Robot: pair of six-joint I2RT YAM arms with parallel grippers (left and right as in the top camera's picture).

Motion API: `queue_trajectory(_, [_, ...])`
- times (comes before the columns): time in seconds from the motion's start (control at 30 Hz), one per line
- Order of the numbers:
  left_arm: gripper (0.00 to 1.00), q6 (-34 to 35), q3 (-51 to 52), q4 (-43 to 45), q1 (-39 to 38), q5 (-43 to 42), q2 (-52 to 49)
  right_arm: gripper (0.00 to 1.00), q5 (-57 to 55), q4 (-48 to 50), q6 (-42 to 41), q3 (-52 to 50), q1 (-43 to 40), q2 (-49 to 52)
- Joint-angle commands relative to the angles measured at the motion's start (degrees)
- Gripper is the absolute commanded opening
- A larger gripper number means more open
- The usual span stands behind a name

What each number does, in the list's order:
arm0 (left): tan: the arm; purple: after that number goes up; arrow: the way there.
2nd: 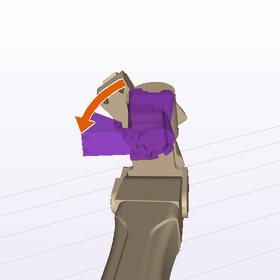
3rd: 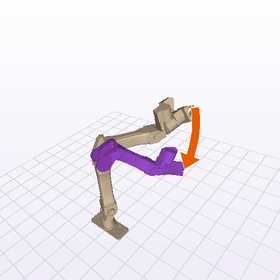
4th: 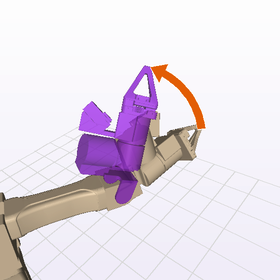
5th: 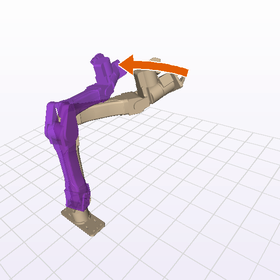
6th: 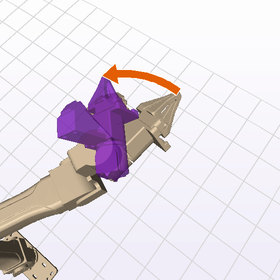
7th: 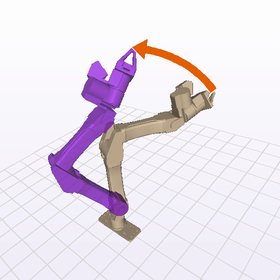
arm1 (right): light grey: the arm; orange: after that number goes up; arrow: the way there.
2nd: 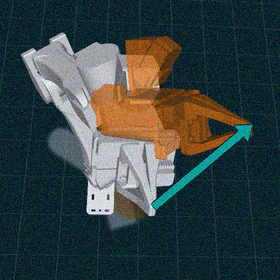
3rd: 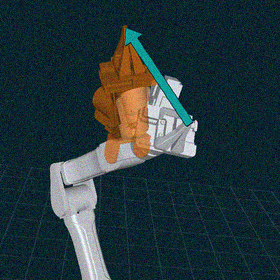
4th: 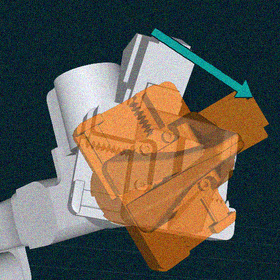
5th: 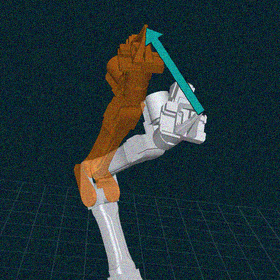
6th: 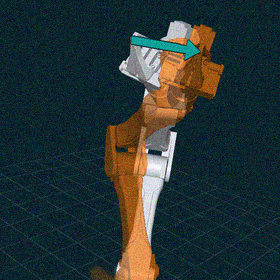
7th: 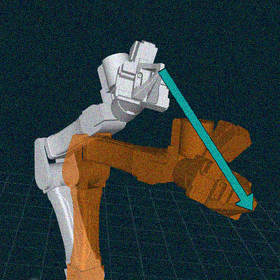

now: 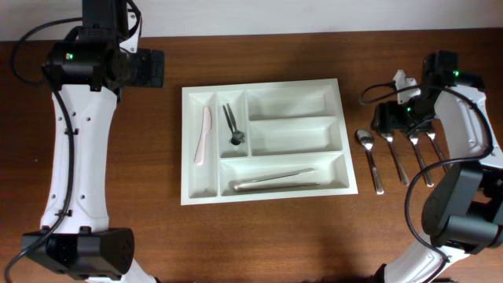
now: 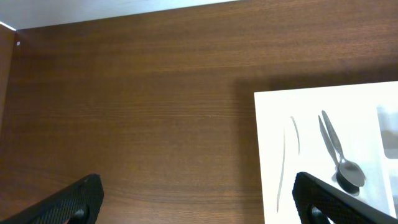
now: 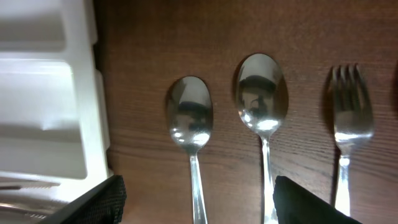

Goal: Pack container
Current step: 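Lower right gripper and grasp a large spoon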

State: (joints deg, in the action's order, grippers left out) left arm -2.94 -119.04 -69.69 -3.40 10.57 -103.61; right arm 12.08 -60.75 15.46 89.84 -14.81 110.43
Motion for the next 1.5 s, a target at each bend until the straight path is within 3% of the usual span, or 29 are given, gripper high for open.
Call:
queue_trajectory(0.0, [0.99,0.8,-0.5,-0.1,0.1,0.4,0.3,0.77,-0.3,1.9,0.4,-3.9,0.3,0.7])
queue_trajectory(0.3, [0.99,0.8,-0.5,-0.1,0.1,0.4,0.3,0.69,-0.3,10.7,0.4,-13.0,0.3,0.7])
queue_trajectory(0.43, [0.99,0.8,-0.5,0.0,0.1,0.4,0.3,0.60,-0.3,12.7,0.4,-15.1,0.6,0.7])
queue_trajectory(0.87, [0.99,0.8,-0.5,-0.1,0.1,0.4,0.3,0.56,-5.6,16.9,2.4,-18.3,5.5,0.8])
queue_trajectory(1.03, [0.99,0.8,-0.5,-0.1,0.1,0.4,0.3,0.45,-6.8,17.3,2.3,-18.3,5.0,0.8])
queue_trajectory(1.47, [0.99,0.8,-0.5,0.0,0.1,0.4,0.3,0.43,-6.7,17.7,2.3,-18.3,4.7,4.3])
